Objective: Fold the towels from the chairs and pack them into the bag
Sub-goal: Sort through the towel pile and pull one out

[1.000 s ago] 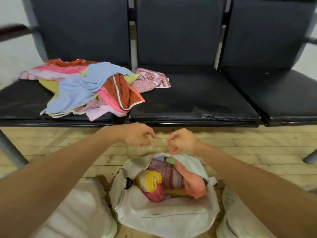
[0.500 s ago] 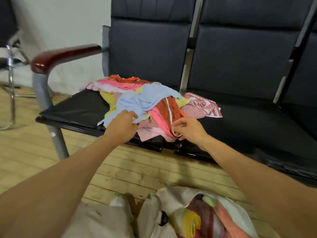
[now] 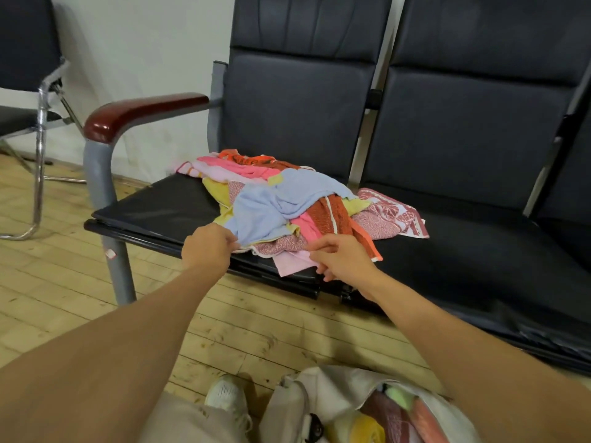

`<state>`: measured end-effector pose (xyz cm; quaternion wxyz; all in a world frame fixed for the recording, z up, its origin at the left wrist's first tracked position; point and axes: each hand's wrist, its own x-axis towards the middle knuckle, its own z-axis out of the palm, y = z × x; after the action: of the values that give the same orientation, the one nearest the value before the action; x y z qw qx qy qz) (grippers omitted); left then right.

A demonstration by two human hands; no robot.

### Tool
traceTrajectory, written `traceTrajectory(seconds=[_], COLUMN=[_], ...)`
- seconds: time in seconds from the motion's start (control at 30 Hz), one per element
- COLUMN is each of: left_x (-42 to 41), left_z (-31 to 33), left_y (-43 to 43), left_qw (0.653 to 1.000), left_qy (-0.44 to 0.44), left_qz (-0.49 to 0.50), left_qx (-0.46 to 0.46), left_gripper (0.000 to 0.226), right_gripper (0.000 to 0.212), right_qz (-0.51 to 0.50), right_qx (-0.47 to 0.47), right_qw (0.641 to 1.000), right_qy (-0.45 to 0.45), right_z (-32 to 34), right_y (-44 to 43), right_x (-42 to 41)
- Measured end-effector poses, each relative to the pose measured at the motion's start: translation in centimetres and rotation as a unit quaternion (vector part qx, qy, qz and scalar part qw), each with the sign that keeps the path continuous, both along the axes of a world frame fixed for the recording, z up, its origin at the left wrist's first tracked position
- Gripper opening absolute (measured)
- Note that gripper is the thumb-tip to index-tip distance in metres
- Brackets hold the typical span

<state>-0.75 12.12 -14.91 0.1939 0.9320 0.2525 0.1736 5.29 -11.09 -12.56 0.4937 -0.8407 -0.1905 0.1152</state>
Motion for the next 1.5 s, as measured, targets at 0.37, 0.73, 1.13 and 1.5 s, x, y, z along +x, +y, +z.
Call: traceTrajectory(seconds=[0.37,0.73,1.13,1.5], left_x=[-1.2,-3.6,0.6,5.0], left_z=[3.9,11.0,7.4,5.0], left_y=[-1.2,-11.7,-17.7,-27.6], left_qw=[0.934,0.839,0.867,0.915], left_qy=[-0.223,-0.102,0.019,0.092], left_qz=[-0.058,-0.350,-0.329,-0.390], left_qx=[-0.272,-0.404,-0.373,-0.053], left_gripper=[0.012,0.020,0.017,0.034], right_gripper=[0.011,0.042,0.031,0.033], right_qz=[0.022,-0.089,-0.135,-0.178], right_qx=[-0.014,0.339,0.293,0.083], right_qw=[1.000,0.885,0.932,0.979], right_qy=[0.010,0.305,0.167,0.049], right_z=[2.2,6.6,10.7,9.4], right_y=[0.6,-0.8,-14.2,-28.0], right_x=[-1.0,-1.0,-0.6,-2.2])
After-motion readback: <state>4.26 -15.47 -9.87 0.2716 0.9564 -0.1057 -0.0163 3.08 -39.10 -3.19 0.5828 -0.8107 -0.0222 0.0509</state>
